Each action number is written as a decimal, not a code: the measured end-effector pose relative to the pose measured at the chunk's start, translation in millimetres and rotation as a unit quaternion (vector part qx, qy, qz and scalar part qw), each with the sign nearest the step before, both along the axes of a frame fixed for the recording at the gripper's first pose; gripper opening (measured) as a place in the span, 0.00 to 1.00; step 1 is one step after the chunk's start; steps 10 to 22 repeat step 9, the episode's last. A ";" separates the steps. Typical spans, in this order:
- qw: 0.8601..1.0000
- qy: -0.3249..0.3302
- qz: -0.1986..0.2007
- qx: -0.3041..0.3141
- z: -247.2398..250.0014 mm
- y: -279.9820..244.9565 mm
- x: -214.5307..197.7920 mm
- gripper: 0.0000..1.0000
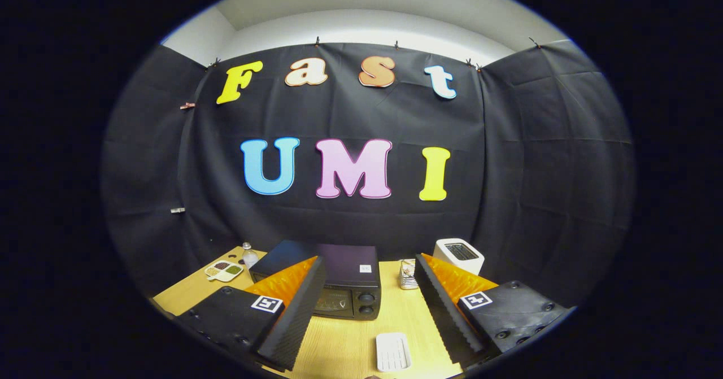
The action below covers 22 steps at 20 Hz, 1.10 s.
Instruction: Open the toaster oven, put the food inside, and close the toaster oven door.
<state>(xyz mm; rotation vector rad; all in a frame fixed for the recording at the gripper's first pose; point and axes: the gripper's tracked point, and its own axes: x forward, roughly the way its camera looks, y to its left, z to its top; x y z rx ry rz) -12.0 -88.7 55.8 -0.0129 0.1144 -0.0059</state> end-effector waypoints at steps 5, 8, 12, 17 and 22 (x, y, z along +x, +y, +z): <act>1.000 -0.003 0.010 0.005 5.0 6.6 -1.5 0.98; 1.000 -0.004 0.018 0.002 5.1 13.6 -0.3 0.98; 1.000 -0.004 0.020 0.002 4.2 16.8 1.2 0.98; 1.000 -0.004 0.020 0.002 4.2 16.8 1.2 0.98; 1.000 -0.004 0.020 0.002 4.2 16.8 1.2 0.98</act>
